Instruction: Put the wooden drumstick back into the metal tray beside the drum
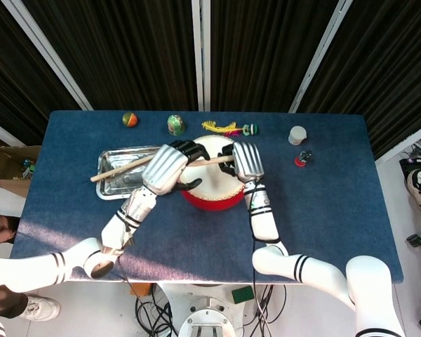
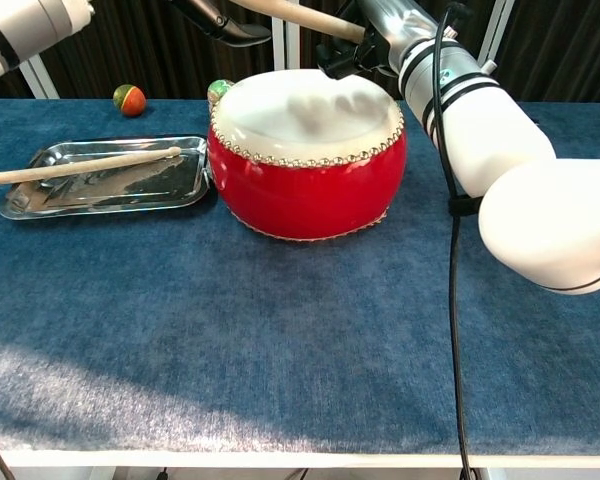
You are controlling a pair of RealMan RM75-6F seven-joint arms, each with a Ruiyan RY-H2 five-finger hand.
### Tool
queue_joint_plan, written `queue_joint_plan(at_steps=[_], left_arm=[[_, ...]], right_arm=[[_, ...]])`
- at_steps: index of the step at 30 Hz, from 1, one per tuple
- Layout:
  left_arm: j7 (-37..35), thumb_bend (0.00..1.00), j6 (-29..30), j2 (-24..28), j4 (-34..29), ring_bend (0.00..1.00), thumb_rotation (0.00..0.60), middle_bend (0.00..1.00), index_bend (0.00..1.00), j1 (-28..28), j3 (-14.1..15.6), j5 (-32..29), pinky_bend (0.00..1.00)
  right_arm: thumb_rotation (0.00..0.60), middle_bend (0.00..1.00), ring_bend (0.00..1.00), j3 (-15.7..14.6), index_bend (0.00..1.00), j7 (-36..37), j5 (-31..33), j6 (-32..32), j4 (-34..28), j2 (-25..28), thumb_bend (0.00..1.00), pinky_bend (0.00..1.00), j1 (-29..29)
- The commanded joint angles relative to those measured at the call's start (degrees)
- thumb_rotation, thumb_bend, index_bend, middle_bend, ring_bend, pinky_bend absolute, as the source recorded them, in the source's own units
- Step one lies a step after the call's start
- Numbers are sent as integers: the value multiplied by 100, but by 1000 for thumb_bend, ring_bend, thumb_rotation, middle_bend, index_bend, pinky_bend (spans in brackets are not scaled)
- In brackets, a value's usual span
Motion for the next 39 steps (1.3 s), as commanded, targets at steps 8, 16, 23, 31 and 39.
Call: queue_joint_plan(at_steps=[8, 16, 23, 31, 39], left_arm=[[-311, 269, 47, -444, 585, 419, 600, 425, 455, -239, 14, 43, 487], [-270, 326, 84, -718, 924, 456, 600, 483, 517, -374, -35, -62, 513], [-302, 390, 120, -824, 1097, 536, 600, 579, 584, -429, -24, -81, 552], [-484, 416, 207, -868, 1286, 640, 600, 710, 660, -445, 53, 36, 604], [-666, 435, 293, -875, 1409, 679, 600, 750, 697, -447, 101, 132, 633]], right_arm=[[600, 1000, 1000, 40, 1000, -50, 127, -66, -87, -9, 534, 1000, 6], [600, 1000, 1000, 29, 1000, -48, 131, -68, -120, -9, 533, 1000, 7], [600, 1000, 1000, 60, 1000, -6, 169, -88, -180, 13, 532, 1000, -2], [600, 1000, 1000, 48, 1000, 32, 169, -101, -234, 71, 521, 1000, -35], [600, 1000, 1000, -18, 1000, 132, 71, -109, -353, 192, 477, 1000, -102]])
